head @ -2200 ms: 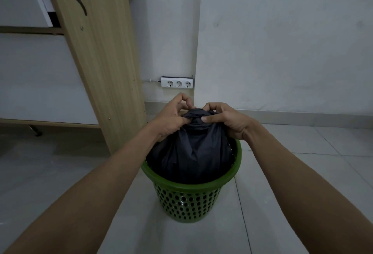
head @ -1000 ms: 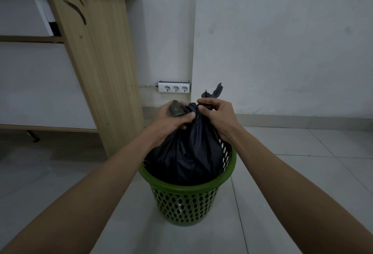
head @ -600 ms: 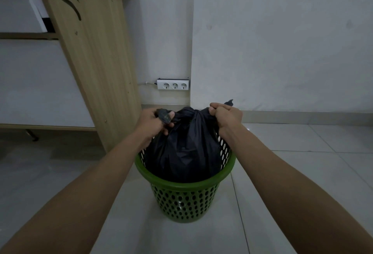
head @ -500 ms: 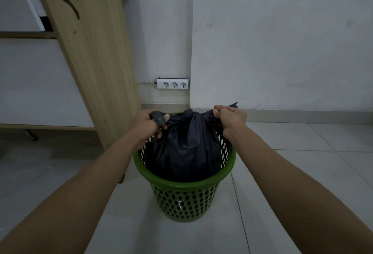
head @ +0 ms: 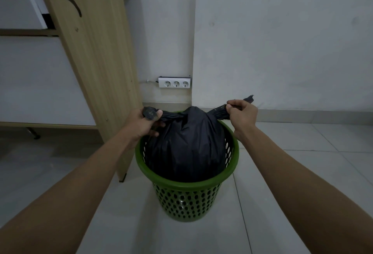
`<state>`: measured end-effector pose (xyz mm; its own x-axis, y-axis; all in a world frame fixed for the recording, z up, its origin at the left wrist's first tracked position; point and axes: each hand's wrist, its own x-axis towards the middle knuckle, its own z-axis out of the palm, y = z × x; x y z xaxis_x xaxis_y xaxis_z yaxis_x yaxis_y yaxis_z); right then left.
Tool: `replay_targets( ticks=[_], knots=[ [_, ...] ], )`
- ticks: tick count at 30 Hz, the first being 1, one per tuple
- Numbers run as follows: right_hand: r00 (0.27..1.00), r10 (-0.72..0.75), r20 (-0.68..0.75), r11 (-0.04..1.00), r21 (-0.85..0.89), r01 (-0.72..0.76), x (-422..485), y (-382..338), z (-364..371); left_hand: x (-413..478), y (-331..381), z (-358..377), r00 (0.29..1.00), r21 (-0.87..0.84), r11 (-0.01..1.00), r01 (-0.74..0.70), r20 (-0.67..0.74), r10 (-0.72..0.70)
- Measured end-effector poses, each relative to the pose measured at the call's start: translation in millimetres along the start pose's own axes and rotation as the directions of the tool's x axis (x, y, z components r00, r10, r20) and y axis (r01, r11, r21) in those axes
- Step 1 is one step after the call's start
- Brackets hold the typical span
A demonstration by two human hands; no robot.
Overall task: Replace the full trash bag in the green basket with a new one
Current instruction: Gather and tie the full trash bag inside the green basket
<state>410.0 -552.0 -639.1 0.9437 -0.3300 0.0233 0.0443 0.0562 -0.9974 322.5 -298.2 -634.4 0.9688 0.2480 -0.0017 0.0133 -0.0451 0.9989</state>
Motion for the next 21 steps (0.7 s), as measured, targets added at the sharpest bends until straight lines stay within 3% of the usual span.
replay_targets(
  ticks=[4,7,9,11,16,19,21],
  knots=[
    [0.954,-0.169,0.247,0.980,-0.060,0.189,-16.1,-16.7,9.0,2.1,13.4,16.2,1.000,-0.152,0.988,0.018,0.009,-0.017],
    [0.797,-0.303,0.522,0.883,-0.161,0.441,-31.1,-23.2,22.1,0.6,23.8,31.0,0.997,0.082,0.994,-0.068,-0.037,0.071],
    [0.739,-0.199,0.644,0.781,-0.351,0.516,-36.3,-17.4,32.2,-1.6,28.3,40.2,0.985,0.178,0.971,-0.157,-0.045,0.167],
    [0.736,-0.064,0.674,0.644,-0.535,0.546,-41.7,-9.6,38.8,-2.2,29.2,49.3,0.976,0.177,0.966,-0.187,-0.076,0.203],
    [0.760,-0.063,0.646,0.565,-0.605,0.561,-44.5,5.4,43.4,4.7,25.2,42.6,0.963,0.037,0.997,-0.072,-0.259,0.079],
    [0.745,-0.043,0.666,0.603,-0.577,0.551,-42.0,8.6,40.7,8.9,17.5,35.8,0.955,-0.040,0.999,-0.012,-0.297,-0.001],
    [0.727,-0.019,0.687,0.719,-0.496,0.487,-44.1,8.8,40.0,6.2,15.2,37.3,0.967,-0.233,0.972,-0.004,-0.247,-0.055]
  ],
)
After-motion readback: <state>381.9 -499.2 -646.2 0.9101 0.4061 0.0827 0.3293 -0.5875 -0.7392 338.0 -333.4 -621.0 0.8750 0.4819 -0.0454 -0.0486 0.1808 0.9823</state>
